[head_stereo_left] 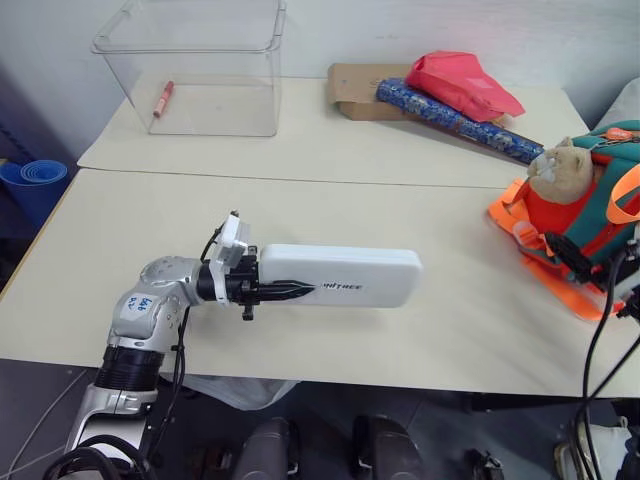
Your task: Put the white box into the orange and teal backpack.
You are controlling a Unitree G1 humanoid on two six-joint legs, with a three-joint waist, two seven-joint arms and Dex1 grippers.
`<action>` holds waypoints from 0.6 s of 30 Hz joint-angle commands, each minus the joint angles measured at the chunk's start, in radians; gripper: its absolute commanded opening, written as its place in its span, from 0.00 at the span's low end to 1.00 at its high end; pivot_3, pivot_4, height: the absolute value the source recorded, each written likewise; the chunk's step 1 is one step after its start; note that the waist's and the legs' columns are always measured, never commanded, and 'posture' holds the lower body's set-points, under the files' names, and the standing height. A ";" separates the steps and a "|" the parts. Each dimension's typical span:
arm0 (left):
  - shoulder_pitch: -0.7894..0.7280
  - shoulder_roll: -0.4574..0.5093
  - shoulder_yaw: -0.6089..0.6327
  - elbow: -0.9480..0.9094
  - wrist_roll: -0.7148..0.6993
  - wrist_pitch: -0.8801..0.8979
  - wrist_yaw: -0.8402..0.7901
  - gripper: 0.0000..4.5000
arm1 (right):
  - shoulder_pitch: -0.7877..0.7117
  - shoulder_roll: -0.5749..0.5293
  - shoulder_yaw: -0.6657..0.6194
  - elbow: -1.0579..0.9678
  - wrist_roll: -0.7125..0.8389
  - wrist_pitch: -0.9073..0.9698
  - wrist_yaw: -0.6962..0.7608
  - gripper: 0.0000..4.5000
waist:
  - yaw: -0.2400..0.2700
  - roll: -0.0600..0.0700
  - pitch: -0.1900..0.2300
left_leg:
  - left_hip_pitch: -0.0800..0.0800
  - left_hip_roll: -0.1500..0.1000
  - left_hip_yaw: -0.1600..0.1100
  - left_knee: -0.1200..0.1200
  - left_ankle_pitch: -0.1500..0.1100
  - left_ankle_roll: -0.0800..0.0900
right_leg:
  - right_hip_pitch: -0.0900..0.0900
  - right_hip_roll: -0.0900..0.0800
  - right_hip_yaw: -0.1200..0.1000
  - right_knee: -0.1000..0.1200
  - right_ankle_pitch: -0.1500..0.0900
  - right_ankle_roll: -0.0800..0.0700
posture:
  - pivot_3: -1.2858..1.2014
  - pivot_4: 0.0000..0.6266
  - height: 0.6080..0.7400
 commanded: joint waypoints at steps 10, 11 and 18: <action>0.094 0.122 0.158 -0.037 -0.136 0.128 0.000 0.28 | 0.043 0.167 0.191 -0.460 0.173 0.149 0.072 0.01 | -0.020 0.001 0.000 | 0.000 0.001 -0.002 -0.001 0.000 -0.001 | 0.000 0.000 -0.002 0.002 0.000 0.000 | 0.52 0.24 1.00; 0.103 0.129 0.182 -0.022 -0.143 0.138 0.014 0.28 | 0.067 0.158 0.218 -0.561 0.226 0.220 0.083 0.01 | -0.021 0.001 0.000 | -0.001 0.001 -0.003 -0.001 0.000 -0.001 | 0.000 0.000 -0.002 0.002 0.000 0.000 | 0.52 0.24 1.00; 0.100 0.177 0.321 0.005 -0.234 0.242 0.059 0.28 | 0.253 0.015 0.216 -1.016 0.672 0.625 0.081 0.01 | -0.021 0.001 0.001 | -0.002 0.002 -0.005 -0.003 -0.002 -0.002 | 0.000 -0.001 -0.003 0.001 0.000 -0.001 | 0.52 0.24 1.00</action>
